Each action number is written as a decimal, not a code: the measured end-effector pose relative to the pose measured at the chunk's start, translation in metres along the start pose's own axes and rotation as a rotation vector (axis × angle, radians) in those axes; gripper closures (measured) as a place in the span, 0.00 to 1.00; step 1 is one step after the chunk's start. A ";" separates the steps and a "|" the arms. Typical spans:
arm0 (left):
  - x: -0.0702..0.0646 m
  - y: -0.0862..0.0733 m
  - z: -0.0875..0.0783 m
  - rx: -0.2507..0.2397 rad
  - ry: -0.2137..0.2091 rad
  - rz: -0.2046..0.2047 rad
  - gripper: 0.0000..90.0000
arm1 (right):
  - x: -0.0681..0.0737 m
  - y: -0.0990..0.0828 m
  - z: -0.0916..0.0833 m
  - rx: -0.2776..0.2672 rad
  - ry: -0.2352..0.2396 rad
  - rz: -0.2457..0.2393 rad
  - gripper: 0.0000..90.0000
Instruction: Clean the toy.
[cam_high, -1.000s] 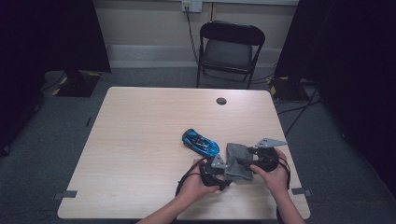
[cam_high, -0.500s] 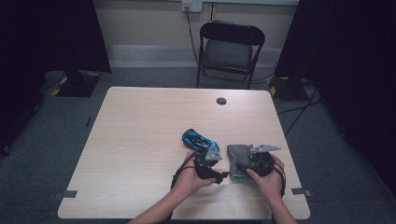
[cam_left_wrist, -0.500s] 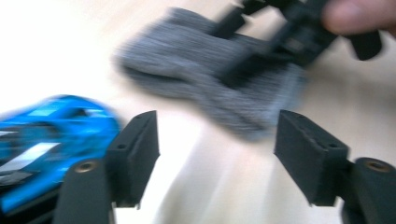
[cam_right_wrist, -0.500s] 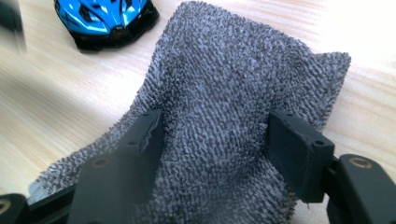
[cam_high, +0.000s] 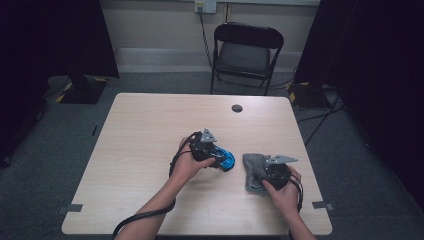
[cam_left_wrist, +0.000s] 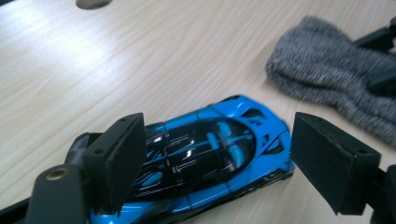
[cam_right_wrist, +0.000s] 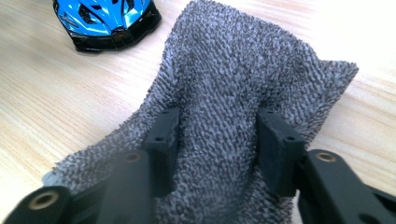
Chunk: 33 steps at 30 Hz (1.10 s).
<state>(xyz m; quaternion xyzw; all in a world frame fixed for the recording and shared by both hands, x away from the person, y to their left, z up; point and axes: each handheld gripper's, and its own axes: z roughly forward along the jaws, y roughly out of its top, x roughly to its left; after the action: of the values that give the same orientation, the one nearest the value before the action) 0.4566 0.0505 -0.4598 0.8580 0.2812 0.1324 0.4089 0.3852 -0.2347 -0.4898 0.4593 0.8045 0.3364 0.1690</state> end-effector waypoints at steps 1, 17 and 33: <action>0.002 -0.001 0.002 -0.002 0.004 -0.003 0.20 | 0.000 0.000 0.000 -0.002 0.003 0.002 0.63; -0.004 -0.002 0.024 0.078 0.047 0.017 0.15 | 0.009 0.018 0.013 -0.007 0.020 -0.007 0.79; -0.005 -0.003 0.024 0.067 0.063 0.011 0.15 | 0.036 0.023 0.013 0.054 0.207 -0.065 0.82</action>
<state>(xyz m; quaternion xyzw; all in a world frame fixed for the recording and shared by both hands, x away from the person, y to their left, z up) 0.4624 0.0338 -0.4778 0.8681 0.2934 0.1524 0.3702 0.3888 -0.1908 -0.4820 0.4002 0.8409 0.3545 0.0835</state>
